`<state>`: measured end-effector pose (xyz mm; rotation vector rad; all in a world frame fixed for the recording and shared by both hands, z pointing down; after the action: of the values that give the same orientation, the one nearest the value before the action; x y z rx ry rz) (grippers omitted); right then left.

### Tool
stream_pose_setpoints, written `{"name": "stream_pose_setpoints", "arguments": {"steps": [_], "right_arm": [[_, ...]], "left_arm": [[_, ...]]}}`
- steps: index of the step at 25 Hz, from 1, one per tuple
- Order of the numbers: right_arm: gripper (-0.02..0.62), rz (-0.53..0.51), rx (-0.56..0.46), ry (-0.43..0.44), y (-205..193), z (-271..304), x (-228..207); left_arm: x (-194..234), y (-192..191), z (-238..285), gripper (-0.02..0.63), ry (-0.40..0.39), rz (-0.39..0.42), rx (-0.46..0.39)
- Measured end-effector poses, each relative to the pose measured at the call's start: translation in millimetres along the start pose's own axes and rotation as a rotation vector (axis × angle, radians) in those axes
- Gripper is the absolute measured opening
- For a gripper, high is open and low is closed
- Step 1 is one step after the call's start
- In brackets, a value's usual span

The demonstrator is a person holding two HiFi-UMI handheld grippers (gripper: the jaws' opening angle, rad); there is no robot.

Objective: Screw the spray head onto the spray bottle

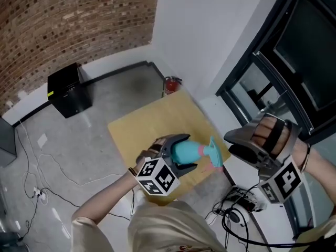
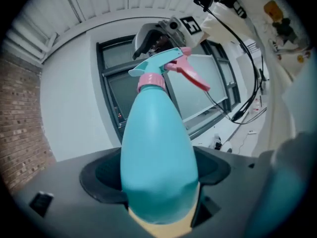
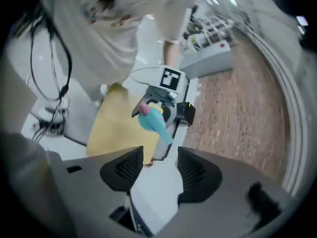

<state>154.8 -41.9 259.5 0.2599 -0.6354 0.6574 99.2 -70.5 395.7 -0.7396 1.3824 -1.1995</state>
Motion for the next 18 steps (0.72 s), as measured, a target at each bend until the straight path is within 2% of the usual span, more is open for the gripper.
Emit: {"name": "stream_pose_setpoints", "arguments": {"steps": [1, 3, 7, 11, 12, 14, 15, 18], "right_arm": [[0.218, -0.098, -0.007, -0.005, 7, 3, 2], [0.218, -0.185, -0.039, 0.002, 20, 10, 7], [0.218, -0.243, -0.08, 0.062, 33, 23, 18], [0.208, -0.293, -0.089, 0.123, 37, 34, 31], [0.139, -0.301, -0.086, 0.131, 38, 36, 32], [0.127, -0.269, -0.077, 0.152, 37, 38, 35], [0.127, -0.211, -0.076, 0.169, 37, 39, 35], [0.127, 0.067, -0.071, 0.204, 32, 39, 31]], "left_arm": [[-2, 2, 0, 0.416, -0.033, -0.001, -0.004], [-7, 4, 1, 0.416, -0.085, 0.013, -0.001], [-18, 9, 6, 0.416, -0.142, 0.041, 0.004], [-26, 13, 10, 0.416, -0.151, 0.068, 0.015], [-26, 13, 11, 0.416, -0.142, 0.082, 0.029], [-26, 11, 10, 0.416, -0.112, 0.112, 0.063], [-25, 11, 10, 0.416, -0.094, 0.121, 0.077], [-20, 12, 9, 0.416, -0.007, 0.148, 0.109]]}}
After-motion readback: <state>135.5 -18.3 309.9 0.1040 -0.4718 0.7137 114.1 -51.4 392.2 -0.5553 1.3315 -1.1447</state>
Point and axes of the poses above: the fingertips, and each gripper's own axes: z forward along the fingers, x to its left, y out of its top, the point moved 3 cm from there along -z, backward along the fingers, and after that the axes turned 13 degrees about -x, right-handed, at the moved point
